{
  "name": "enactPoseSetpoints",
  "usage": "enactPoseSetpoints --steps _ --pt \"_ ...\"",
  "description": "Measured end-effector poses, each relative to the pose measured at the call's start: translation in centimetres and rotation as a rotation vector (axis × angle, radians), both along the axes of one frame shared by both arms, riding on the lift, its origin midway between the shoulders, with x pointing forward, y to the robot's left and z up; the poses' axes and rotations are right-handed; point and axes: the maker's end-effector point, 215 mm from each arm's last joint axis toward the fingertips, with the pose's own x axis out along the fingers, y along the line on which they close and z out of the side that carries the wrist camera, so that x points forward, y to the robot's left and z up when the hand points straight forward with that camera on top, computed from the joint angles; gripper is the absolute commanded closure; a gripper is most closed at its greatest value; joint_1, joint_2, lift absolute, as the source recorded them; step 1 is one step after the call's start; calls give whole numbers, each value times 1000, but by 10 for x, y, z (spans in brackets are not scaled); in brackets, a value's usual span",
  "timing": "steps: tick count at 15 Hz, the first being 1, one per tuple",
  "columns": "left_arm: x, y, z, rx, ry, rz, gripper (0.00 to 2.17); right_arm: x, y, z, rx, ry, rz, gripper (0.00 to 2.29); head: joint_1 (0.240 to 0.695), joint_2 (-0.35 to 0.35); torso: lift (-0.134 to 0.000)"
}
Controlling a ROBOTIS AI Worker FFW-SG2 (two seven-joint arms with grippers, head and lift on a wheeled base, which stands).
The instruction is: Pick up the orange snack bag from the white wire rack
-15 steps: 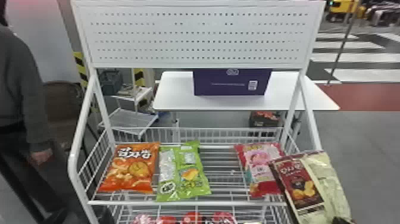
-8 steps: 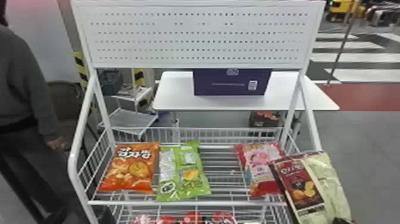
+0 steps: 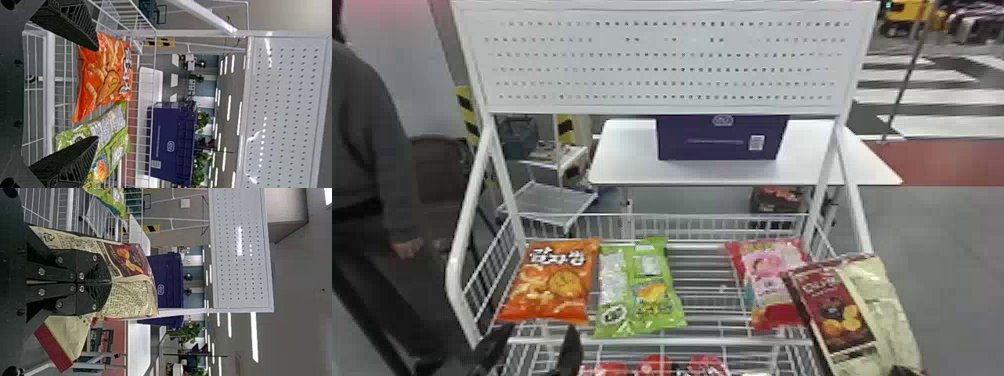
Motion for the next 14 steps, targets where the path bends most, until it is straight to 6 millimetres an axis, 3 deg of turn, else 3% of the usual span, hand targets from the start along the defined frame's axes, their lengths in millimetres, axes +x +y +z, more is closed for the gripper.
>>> enactPoseSetpoints --steps 3,6,9,11,14 --pt "57 -17 -12 39 13 -4 83 -1 0 -1 3 -2 -1 2256 499 0 0" --pt "102 -12 -26 77 41 2 83 -1 0 -1 2 -1 -1 2256 499 0 0" --pt "122 5 -49 108 101 27 93 0 -3 -1 1 -1 -4 2256 499 0 0" --pt "124 15 -58 121 124 42 292 0 -3 -1 1 -2 -5 2256 499 0 0" --pt "125 28 -61 125 137 65 2010 0 -3 -1 3 -3 -7 2256 499 0 0"
